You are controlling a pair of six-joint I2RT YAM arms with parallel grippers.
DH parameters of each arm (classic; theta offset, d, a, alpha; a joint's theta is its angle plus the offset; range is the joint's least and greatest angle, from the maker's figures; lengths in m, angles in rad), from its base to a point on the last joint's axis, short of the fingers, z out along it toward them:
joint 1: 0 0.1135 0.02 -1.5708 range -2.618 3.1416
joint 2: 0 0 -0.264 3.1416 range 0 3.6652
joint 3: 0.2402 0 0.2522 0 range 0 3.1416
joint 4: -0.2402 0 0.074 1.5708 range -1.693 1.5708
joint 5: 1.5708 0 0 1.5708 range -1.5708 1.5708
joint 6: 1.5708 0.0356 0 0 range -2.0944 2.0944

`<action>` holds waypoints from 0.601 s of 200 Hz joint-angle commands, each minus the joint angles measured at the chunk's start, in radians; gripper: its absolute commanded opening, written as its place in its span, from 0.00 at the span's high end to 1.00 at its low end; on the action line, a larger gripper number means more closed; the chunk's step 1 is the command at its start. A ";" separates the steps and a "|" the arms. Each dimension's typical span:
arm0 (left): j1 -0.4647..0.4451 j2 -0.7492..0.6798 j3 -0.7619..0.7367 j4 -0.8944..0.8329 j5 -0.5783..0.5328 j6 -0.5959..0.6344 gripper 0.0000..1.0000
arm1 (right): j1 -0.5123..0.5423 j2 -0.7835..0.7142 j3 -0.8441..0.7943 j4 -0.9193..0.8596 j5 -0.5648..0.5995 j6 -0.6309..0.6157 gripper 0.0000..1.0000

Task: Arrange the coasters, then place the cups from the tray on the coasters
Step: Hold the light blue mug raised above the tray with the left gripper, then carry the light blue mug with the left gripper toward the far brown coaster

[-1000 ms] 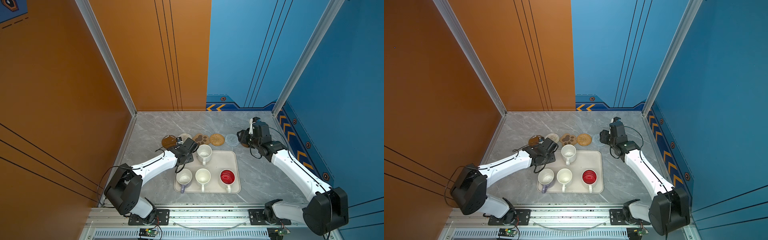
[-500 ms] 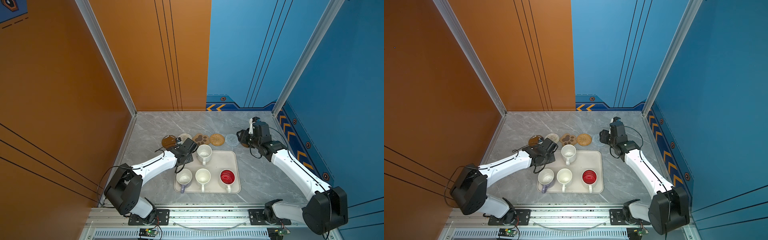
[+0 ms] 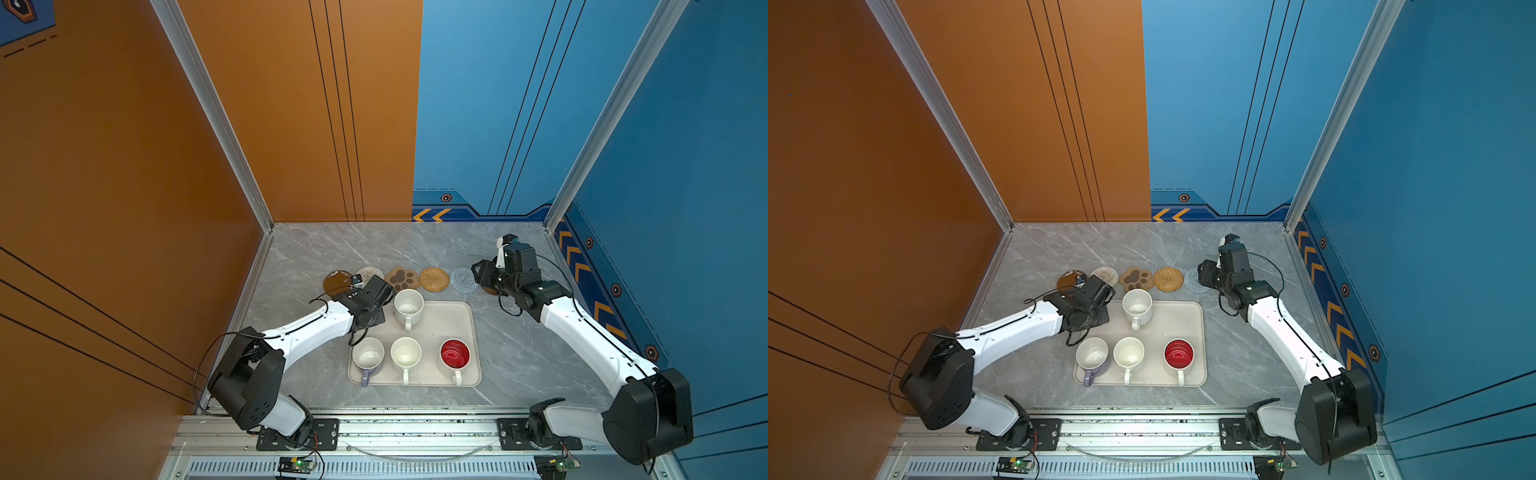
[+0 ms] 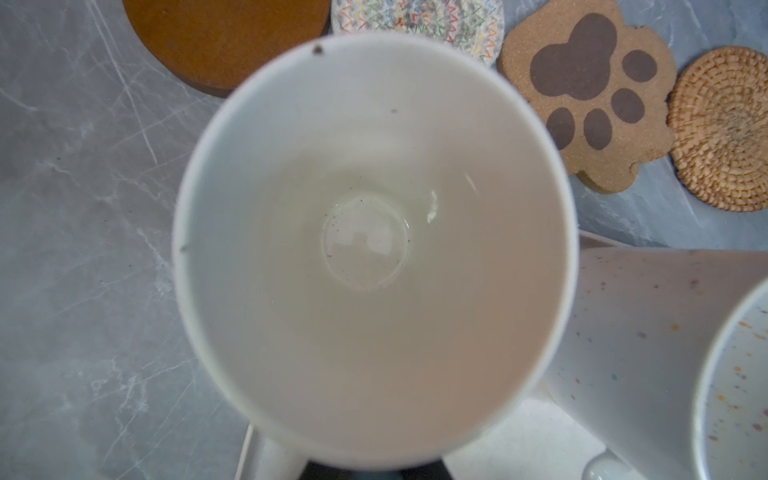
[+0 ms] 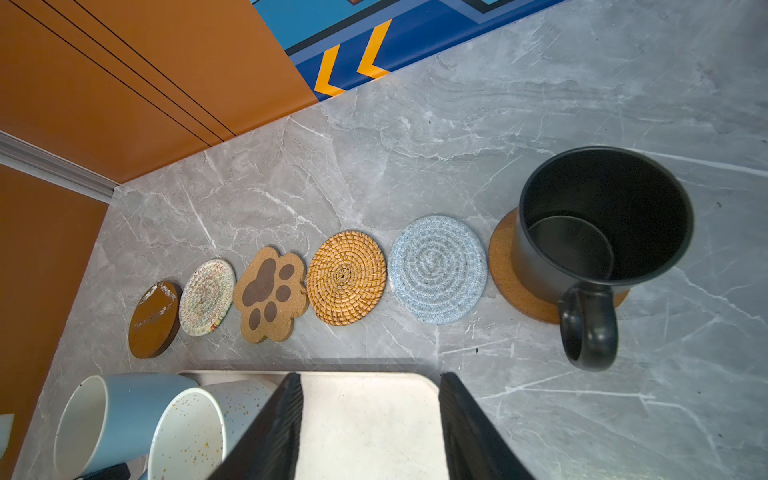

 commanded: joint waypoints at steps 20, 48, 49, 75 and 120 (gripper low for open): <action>-0.009 -0.018 0.019 -0.015 -0.025 0.044 1.00 | -0.006 0.005 -0.004 0.013 -0.012 0.006 0.51; -0.021 -0.044 0.028 -0.015 -0.051 0.058 1.00 | -0.004 0.005 -0.004 0.013 -0.013 0.006 0.51; -0.021 -0.046 0.029 -0.015 -0.051 0.059 1.00 | -0.004 0.005 -0.004 0.013 -0.013 0.006 0.51; -0.026 -0.070 0.034 -0.014 -0.071 0.081 1.00 | -0.003 0.005 -0.004 0.014 -0.014 0.007 0.52; -0.035 -0.103 0.038 -0.013 -0.110 0.109 1.00 | -0.003 0.010 -0.004 0.015 -0.014 0.009 0.52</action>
